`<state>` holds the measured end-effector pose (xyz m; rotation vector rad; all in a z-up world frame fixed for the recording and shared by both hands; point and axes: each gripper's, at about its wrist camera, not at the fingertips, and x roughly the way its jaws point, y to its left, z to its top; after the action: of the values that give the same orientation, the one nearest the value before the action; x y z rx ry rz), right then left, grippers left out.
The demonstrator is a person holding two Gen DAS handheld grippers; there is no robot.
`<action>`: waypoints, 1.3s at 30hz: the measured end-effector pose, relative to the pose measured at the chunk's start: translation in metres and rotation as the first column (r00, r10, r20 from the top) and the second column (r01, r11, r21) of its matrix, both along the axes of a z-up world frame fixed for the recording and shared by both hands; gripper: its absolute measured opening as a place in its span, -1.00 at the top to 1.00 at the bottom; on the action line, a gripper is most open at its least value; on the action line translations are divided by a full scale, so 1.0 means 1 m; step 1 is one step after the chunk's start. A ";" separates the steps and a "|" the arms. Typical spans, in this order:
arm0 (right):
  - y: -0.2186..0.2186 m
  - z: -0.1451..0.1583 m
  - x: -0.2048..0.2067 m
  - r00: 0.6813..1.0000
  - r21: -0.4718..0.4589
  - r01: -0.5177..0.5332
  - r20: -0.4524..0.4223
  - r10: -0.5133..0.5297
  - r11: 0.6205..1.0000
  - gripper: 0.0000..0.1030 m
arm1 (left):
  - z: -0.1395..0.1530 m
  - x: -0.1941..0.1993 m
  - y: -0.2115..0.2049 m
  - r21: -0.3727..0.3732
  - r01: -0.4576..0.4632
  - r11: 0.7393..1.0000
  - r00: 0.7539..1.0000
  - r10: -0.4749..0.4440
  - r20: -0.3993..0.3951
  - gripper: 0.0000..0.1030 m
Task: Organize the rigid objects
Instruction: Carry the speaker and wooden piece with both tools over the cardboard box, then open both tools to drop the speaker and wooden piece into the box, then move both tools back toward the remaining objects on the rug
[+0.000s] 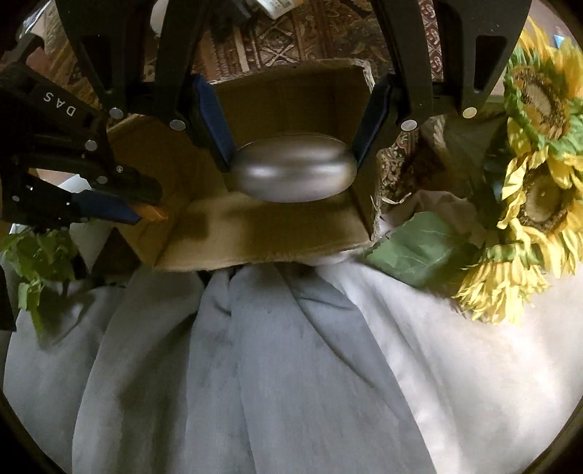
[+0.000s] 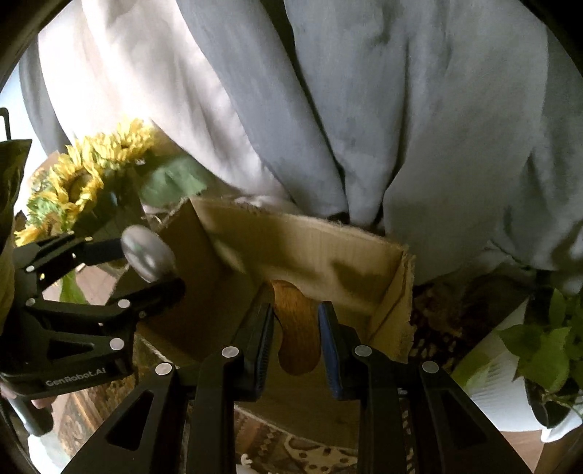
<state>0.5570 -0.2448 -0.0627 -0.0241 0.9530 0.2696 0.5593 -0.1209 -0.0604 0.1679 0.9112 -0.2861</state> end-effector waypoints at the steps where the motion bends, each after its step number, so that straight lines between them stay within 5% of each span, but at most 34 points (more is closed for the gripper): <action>1: 0.000 -0.002 0.002 1.000 0.000 -0.004 -0.015 0.004 1.000 0.48 | -0.002 0.002 -0.001 0.009 0.001 1.000 1.000 -0.001 -0.011 -0.26; 6: -0.003 -0.008 0.011 0.998 0.001 0.006 -0.060 -0.006 1.000 0.37 | -0.008 0.013 -0.004 0.038 0.002 0.999 0.998 0.001 -0.065 -0.27; 11: -0.007 -0.009 0.012 0.997 -0.008 0.044 -0.057 -0.045 0.999 0.03 | -0.014 0.014 -0.002 0.038 -0.011 0.999 0.996 0.014 -0.090 -0.27; 26: -0.007 0.035 -0.035 0.989 -0.033 0.105 0.103 -0.101 0.994 -0.36 | 0.021 -0.045 0.014 0.045 -0.062 0.997 0.990 0.056 0.129 -0.61; 39: 0.008 0.065 -0.093 0.968 -0.041 0.115 0.228 -0.103 0.992 -0.60 | 0.044 -0.103 0.037 0.011 -0.125 0.992 0.965 0.119 0.234 -0.82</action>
<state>0.4637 -0.2365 0.0025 -0.0502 0.7326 0.1356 0.4560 -0.0835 -0.0168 0.1643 0.6893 -0.1362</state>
